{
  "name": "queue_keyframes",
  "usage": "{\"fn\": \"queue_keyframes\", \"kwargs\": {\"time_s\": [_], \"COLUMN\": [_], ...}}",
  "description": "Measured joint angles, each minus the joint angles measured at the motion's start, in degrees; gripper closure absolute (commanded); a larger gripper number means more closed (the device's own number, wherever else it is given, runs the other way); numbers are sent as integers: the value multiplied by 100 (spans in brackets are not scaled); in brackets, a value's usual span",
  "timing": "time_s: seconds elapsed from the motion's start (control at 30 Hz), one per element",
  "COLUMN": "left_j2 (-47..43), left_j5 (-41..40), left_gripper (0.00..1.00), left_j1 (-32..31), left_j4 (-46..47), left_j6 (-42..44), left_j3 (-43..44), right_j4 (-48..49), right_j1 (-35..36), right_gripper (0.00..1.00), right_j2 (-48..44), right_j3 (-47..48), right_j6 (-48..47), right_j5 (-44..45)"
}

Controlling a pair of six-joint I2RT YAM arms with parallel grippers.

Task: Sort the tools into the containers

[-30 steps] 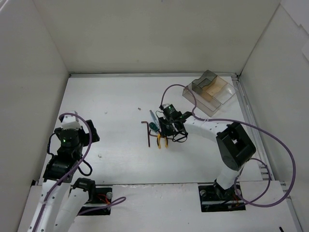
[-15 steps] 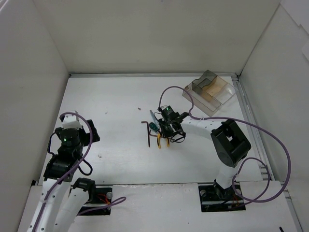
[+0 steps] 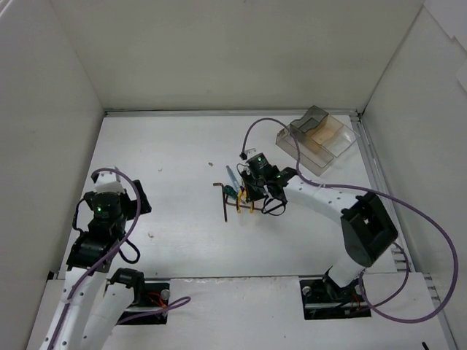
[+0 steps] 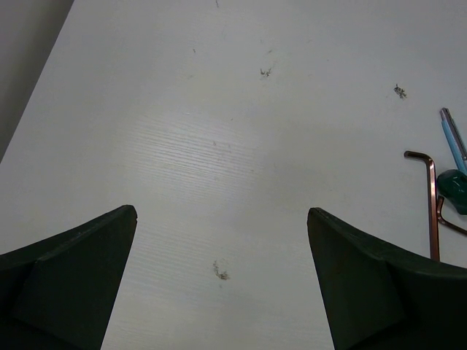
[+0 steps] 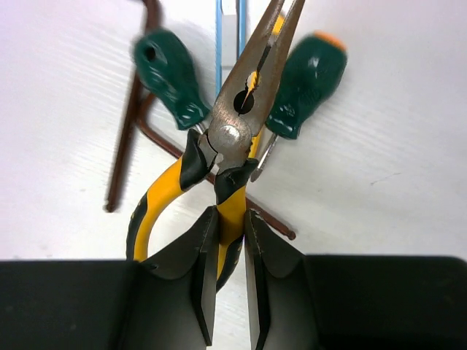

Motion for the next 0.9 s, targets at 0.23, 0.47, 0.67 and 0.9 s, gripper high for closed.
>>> {"fn": "queue_keyframes", "kwargs": {"time_s": [0.23, 0.47, 0.67, 0.9], "left_j2": [-44, -142, -240, -275], "left_j5": [-4, -2, -26, -92], "left_gripper": [0, 0, 0, 0], "left_j1": [0, 0, 0, 0], "left_j4": [0, 0, -9, -39], "left_j6": [0, -2, -11, -20], "left_j3": [0, 0, 0, 2], "right_j4": [0, -90, -28, 664], "right_j1": [-2, -518, -1259, -2369], "right_gripper": [100, 100, 100, 100], "right_j2": [-1408, -1613, -1034, -2], "right_j3": [50, 678, 1692, 2400], "right_j6": [-37, 90, 81, -42], "right_j5": [310, 938, 1370, 973]}}
